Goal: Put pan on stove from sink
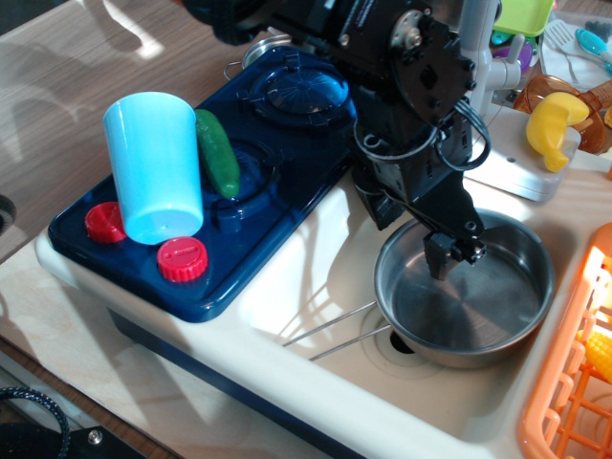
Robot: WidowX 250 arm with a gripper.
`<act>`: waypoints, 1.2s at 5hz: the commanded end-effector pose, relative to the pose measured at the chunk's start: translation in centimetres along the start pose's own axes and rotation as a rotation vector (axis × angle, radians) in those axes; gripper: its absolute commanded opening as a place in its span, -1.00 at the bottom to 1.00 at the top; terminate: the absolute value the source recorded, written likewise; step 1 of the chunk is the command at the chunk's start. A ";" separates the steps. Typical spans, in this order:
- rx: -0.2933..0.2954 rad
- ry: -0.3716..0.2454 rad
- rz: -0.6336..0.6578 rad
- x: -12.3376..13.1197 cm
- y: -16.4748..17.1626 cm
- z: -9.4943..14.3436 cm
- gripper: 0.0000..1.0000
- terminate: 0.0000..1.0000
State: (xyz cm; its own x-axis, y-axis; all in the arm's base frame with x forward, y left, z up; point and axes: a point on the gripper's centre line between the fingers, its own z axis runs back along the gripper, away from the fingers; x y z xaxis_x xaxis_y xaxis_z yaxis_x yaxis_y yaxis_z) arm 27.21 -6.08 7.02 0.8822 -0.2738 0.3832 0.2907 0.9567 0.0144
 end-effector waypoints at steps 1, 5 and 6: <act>0.000 0.004 0.041 0.5 0.6 0.1 -1.00 -1.00; 0.067 0.095 0.071 1.5 1.3 5.9 -1.00 -1.00; 0.120 0.070 0.052 0.9 2.5 6.7 -1.00 -1.00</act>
State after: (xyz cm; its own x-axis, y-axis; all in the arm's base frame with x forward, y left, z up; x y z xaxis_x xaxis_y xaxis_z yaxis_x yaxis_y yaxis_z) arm 25.63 -2.39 13.24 0.9347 -0.2305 0.2705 0.2110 0.9724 0.0996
